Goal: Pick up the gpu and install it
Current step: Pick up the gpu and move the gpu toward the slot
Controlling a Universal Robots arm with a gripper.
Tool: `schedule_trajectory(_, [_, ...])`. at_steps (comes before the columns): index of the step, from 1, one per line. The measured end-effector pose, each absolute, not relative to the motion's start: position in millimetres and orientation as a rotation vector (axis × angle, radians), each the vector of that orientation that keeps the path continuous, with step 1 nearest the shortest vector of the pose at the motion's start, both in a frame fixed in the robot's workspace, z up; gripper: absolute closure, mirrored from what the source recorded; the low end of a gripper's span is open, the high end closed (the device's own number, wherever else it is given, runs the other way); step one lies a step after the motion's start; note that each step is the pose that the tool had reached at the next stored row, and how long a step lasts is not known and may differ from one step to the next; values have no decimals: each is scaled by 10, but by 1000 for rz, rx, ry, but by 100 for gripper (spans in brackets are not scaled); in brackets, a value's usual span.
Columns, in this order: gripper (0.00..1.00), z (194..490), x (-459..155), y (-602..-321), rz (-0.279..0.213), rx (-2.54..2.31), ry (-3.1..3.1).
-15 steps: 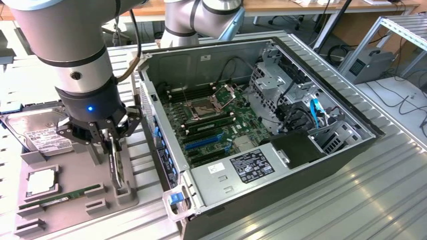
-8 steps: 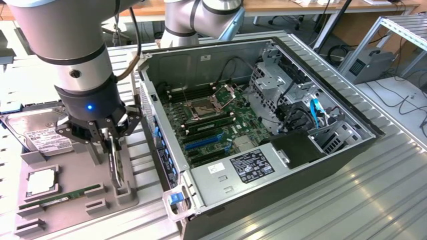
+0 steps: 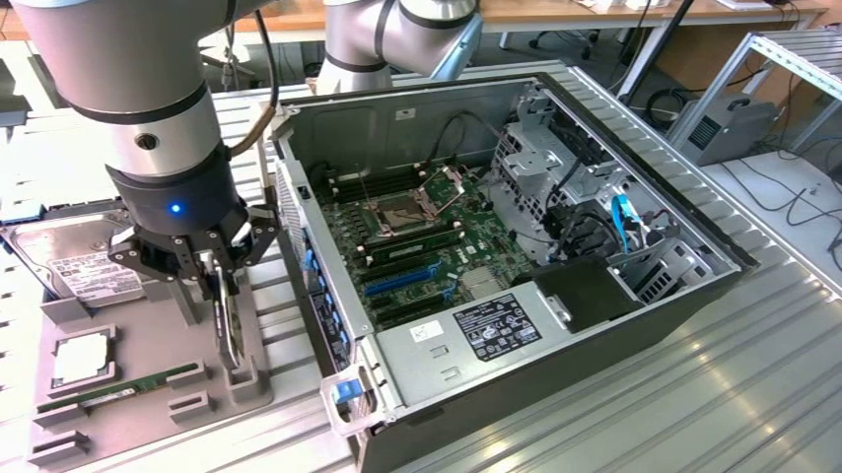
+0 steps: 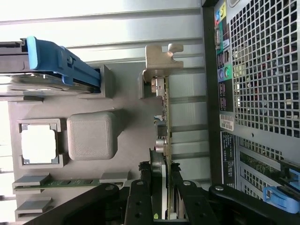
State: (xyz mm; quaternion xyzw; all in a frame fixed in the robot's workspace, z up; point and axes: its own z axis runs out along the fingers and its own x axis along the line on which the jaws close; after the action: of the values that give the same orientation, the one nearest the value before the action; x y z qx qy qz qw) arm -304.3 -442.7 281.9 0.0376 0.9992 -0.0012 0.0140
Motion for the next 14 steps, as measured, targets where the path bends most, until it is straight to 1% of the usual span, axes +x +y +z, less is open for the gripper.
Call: schedule_trajectory(14, [73,2878,-3044,-4427,-4,117,3111])
